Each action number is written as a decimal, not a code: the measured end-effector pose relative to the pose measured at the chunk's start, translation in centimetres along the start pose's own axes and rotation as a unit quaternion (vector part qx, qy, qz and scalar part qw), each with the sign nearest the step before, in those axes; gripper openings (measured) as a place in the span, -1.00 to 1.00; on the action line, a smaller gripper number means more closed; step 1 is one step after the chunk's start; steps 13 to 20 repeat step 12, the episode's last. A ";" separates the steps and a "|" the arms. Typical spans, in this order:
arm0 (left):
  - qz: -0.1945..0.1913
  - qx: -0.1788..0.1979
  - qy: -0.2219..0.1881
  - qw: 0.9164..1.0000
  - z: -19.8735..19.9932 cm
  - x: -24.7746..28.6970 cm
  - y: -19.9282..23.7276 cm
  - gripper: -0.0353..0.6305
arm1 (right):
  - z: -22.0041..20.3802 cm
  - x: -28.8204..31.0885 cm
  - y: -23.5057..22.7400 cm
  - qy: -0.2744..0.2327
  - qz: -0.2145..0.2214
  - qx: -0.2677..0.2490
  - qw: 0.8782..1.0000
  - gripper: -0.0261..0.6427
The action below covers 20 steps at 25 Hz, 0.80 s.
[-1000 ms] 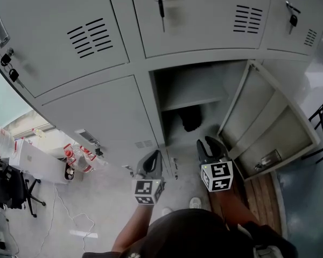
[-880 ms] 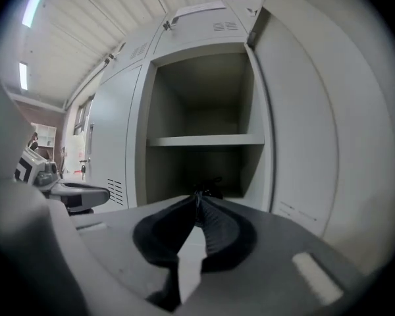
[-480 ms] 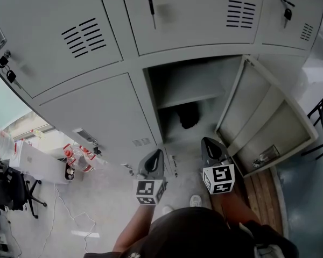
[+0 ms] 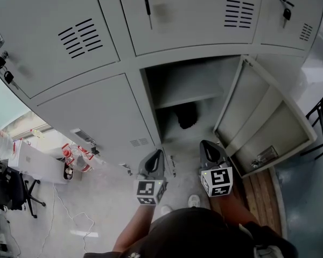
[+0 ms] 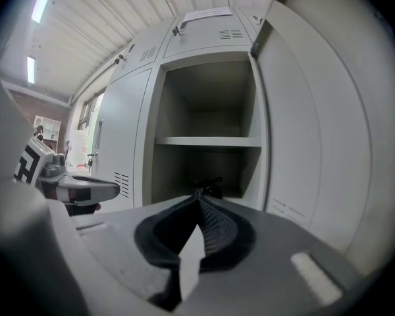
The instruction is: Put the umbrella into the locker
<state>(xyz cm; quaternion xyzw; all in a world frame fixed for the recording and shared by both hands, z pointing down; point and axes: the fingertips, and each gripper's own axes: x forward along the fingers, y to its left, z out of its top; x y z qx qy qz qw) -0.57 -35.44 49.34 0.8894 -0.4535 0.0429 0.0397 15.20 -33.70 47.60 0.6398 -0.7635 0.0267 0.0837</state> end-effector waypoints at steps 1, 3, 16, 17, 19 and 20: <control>-0.001 0.003 -0.004 1.000 0.0 0.1 0.0 -0.88 | 0.3 -0.1 0.1 -0.005 -0.002 -0.007 1.000 -0.91; -0.001 0.002 -0.002 1.000 0.1 0.1 -0.1 -0.88 | 0.8 -0.3 0.2 -0.015 -0.004 -0.012 1.000 -0.91; 0.000 0.000 0.002 1.000 0.0 0.5 0.1 -0.88 | 0.3 0.6 0.4 -0.005 0.003 0.008 1.000 -0.91; 0.000 0.000 0.002 1.000 0.0 0.5 0.1 -0.88 | 0.3 0.6 0.4 -0.005 0.003 0.008 1.000 -0.91; 0.000 0.000 0.002 1.000 0.0 0.5 0.1 -0.88 | 0.3 0.6 0.4 -0.005 0.003 0.008 1.000 -0.91; 0.000 0.000 0.002 1.000 0.0 0.5 0.1 -0.88 | 0.3 0.6 0.4 -0.005 0.003 0.008 1.000 -0.91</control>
